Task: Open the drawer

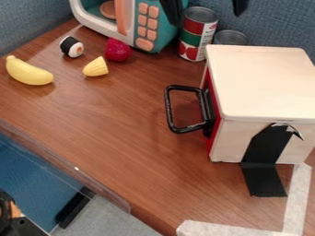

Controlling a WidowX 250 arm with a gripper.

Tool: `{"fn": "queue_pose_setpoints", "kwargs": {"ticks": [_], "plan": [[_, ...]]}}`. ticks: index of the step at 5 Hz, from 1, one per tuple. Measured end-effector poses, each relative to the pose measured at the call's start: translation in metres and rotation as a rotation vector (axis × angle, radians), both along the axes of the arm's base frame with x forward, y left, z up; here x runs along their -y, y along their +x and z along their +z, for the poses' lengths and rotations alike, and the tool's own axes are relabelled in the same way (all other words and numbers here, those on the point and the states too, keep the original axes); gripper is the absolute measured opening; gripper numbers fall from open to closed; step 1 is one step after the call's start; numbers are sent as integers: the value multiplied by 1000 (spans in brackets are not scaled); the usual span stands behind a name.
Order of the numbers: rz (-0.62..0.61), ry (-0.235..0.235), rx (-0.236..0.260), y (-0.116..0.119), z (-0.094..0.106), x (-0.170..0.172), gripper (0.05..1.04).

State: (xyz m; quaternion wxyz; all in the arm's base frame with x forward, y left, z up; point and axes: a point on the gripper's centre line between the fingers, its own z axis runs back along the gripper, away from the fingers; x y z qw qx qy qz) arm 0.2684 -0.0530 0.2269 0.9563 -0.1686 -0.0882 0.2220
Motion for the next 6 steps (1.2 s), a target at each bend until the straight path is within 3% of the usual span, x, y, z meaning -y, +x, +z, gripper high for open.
{"fn": "queue_pose_setpoints", "kwargs": {"ticks": [1, 2, 3, 5, 6], "plan": [[1, -5, -18, 1, -7, 1, 999], [53, -27, 44, 11, -23, -17, 999], [125, -36, 59, 19, -38, -33, 999], [224, -41, 57, 27, -76, -37, 999], [223, -26, 29, 25, -96, -31, 999]]}}
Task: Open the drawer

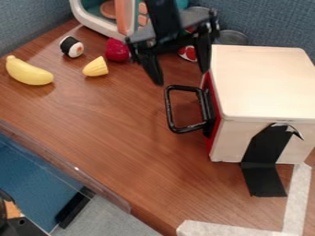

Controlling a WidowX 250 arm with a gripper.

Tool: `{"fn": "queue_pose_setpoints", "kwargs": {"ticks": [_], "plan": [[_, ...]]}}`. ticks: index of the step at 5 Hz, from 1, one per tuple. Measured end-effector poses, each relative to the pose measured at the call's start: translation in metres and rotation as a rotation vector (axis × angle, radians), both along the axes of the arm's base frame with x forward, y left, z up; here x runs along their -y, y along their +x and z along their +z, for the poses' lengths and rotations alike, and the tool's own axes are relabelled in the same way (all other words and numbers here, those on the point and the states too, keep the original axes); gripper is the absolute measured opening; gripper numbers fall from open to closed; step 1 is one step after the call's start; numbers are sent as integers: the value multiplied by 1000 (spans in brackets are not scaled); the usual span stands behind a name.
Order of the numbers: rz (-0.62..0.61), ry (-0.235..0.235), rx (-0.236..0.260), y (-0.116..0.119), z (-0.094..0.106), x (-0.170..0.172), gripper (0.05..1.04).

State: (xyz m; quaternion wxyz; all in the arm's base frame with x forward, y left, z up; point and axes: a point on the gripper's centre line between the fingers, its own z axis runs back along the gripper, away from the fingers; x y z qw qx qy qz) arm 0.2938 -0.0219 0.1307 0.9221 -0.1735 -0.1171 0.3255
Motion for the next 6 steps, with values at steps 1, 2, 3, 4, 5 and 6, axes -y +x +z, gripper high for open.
{"fn": "queue_pose_setpoints", "kwargs": {"ticks": [1, 2, 3, 4, 5, 6], "plan": [[-23, 67, 11, 2, -10, -3, 999], [-7, 85, -27, 7, -29, -7, 999], [17, 109, 4, 11, -33, -9, 999], [56, 110, 14, 17, -46, -12, 999], [105, 106, 3, 18, -57, -17, 999], [128, 130, -36, 17, -68, -21, 999]]}}
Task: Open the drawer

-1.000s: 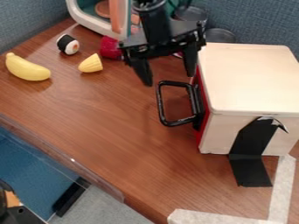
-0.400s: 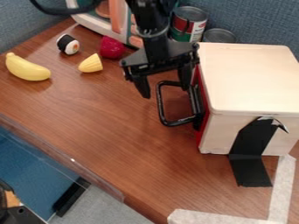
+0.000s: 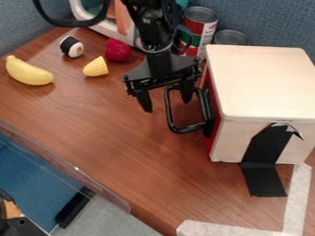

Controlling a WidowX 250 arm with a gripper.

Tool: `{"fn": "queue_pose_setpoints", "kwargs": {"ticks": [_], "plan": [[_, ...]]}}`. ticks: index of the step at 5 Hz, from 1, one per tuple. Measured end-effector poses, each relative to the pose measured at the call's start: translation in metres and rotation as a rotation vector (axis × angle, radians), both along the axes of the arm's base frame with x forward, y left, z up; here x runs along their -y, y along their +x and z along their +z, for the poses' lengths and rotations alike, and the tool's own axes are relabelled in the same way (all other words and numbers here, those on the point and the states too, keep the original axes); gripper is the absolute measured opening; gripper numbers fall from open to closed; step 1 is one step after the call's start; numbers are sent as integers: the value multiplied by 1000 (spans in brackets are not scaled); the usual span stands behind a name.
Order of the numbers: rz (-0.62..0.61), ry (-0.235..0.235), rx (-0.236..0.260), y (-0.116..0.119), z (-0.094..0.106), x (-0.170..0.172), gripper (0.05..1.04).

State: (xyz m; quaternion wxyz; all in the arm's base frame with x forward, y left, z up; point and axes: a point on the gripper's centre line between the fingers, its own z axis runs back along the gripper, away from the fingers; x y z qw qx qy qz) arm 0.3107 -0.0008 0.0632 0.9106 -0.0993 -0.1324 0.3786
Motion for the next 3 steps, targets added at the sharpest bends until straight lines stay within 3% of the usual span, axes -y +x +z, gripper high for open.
{"fn": "queue_pose_setpoints", "kwargs": {"ticks": [1, 2, 3], "plan": [[38, 12, -47, 0, -10, -5, 999], [62, 65, -113, 0, -21, -3, 999], [85, 76, -158, -2, -32, -5, 953]]}}
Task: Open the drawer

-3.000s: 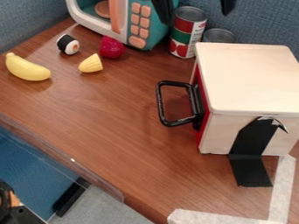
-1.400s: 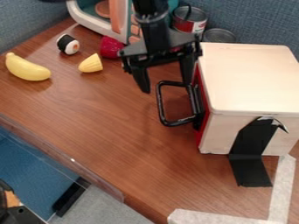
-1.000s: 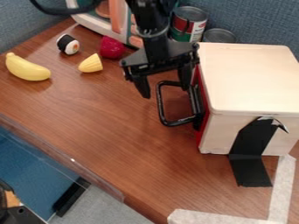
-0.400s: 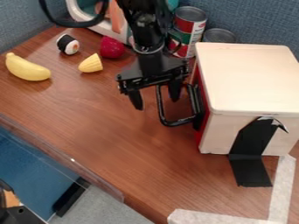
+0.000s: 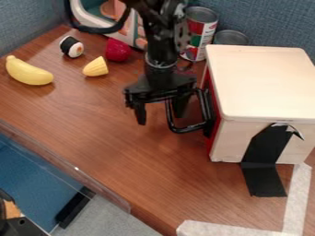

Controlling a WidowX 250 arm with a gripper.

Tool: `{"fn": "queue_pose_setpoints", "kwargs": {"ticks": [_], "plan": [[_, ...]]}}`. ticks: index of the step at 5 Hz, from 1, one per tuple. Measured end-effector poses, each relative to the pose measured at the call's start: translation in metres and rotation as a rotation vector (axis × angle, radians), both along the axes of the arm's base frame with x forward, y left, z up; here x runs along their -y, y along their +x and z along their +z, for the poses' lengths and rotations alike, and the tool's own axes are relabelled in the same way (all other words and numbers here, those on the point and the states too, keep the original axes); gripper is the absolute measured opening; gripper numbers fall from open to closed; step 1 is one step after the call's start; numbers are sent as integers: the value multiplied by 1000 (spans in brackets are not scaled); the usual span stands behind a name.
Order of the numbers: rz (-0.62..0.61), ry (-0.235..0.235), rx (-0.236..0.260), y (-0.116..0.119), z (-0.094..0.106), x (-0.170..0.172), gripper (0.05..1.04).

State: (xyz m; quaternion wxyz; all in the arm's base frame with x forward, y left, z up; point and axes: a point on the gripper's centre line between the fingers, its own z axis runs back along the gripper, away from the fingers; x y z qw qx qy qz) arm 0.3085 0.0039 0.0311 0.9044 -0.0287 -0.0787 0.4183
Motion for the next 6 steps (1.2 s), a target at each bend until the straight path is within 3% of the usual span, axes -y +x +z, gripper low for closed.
{"fn": "queue_pose_setpoints", "kwargs": {"ticks": [2, 3, 4, 6], "plan": [[26, -12, 34, 2, 2, 1, 382], [15, -28, 25, 0, 2, 0, 205], [2, -28, 4, -1, 4, -4, 172], [15, 89, -57, -6, 9, -24, 161]]}}
